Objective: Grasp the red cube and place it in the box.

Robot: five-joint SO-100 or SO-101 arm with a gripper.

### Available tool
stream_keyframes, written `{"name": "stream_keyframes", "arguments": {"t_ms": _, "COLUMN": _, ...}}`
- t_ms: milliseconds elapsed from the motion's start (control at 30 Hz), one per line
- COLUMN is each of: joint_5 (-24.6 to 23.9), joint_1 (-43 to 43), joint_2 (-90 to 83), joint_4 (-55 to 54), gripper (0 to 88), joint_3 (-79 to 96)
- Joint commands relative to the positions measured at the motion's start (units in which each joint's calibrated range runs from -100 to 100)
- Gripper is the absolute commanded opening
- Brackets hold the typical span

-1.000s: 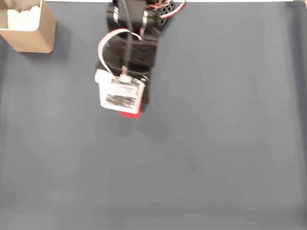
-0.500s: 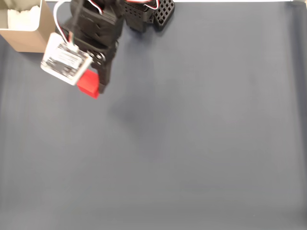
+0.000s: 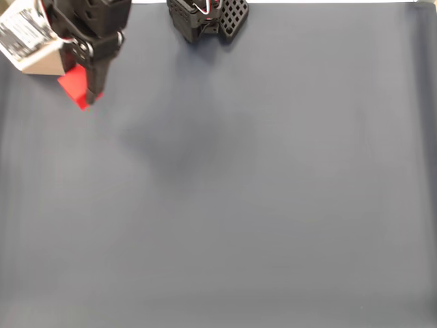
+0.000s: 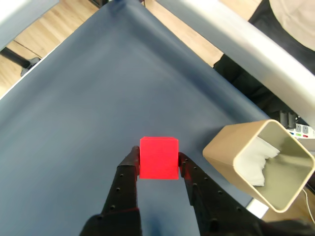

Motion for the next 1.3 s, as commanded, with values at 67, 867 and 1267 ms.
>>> {"name": "stream_keyframes", "arguments": {"t_ms": 67, "joint_5": -0.78, "joint_1": 5.13, "joint_2": -1.08, "joint_4": 0.06, "gripper": 0.0, "joint_3": -3.88}}
{"name": "stream_keyframes", "arguments": {"t_ms": 867, "joint_5": -5.08, "joint_1": 16.71, "joint_2": 2.9, "joint_4": -0.1, "gripper": 0.0, "joint_3": -11.54}}
{"name": "stream_keyframes", "arguments": {"t_ms": 1267, "joint_5": -5.32, "joint_1": 21.96, "joint_2": 6.11, "joint_4": -1.25, "gripper": 0.0, "joint_3": -13.09}}
